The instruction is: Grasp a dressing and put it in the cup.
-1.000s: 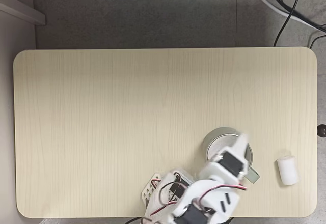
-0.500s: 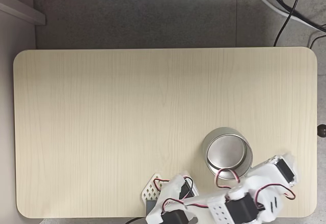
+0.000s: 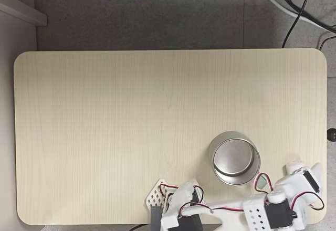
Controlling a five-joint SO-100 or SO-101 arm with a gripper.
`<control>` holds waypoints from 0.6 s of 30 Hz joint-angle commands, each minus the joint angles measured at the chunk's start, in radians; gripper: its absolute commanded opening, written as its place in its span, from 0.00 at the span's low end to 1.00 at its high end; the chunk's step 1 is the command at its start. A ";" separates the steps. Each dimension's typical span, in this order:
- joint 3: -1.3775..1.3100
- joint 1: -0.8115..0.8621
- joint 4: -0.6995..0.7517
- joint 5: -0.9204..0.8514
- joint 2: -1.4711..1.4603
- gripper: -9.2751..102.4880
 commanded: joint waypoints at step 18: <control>-0.140 0.155 -0.235 -0.143 0.279 0.28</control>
